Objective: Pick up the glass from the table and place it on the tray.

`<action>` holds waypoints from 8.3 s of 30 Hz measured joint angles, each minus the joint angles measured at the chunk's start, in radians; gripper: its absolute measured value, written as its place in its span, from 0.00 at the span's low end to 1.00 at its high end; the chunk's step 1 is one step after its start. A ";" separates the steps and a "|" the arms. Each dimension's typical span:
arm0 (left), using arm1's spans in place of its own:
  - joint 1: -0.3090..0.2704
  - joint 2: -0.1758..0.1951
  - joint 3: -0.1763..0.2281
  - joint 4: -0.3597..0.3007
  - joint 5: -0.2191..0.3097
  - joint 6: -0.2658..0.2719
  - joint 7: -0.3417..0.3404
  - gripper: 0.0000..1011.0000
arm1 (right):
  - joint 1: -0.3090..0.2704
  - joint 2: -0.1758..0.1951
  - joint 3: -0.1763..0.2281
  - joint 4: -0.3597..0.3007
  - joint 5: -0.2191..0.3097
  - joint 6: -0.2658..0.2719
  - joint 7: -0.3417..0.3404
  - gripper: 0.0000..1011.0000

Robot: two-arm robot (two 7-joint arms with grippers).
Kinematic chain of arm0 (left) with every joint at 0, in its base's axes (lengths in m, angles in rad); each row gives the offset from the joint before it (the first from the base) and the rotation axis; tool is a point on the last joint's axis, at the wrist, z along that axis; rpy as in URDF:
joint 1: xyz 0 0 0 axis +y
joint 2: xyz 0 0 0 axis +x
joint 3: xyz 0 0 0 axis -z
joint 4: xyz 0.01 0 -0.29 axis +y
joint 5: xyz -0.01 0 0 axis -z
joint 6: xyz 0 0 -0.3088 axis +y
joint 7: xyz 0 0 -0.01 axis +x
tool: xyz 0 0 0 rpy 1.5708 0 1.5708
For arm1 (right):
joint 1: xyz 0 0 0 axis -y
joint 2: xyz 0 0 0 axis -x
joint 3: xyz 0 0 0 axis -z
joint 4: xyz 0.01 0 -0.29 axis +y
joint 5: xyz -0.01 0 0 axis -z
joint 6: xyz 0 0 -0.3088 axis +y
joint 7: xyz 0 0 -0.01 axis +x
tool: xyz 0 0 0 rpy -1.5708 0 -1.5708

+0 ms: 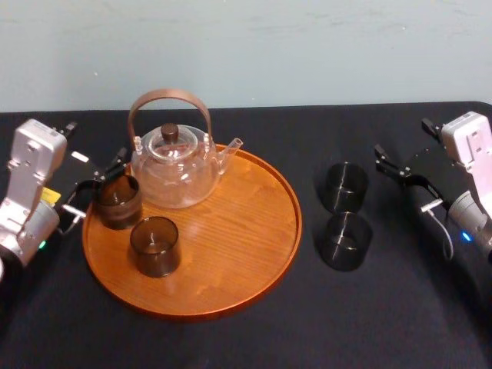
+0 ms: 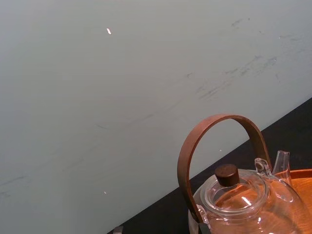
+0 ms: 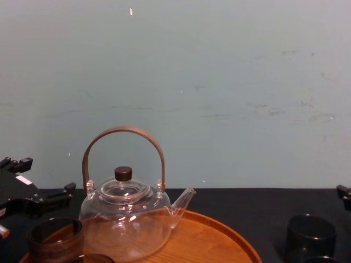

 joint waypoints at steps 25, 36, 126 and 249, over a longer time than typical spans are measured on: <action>0.000 0.000 0.000 0.000 0.000 0.000 0.000 0.99 | 0.000 0.000 0.000 0.000 0.000 0.000 0.000 0.99; 0.000 0.000 0.000 0.000 0.000 0.000 0.000 0.99 | 0.000 0.000 0.000 0.000 0.000 0.000 0.000 0.99; 0.000 0.000 0.000 0.000 0.000 0.000 0.000 0.99 | -0.219 0.135 0.131 -0.165 0.135 0.171 0.601 0.99; 0.000 0.000 0.000 0.000 0.000 0.000 0.000 0.99 | 0.083 -0.005 -0.071 -0.061 0.144 0.181 0.710 0.90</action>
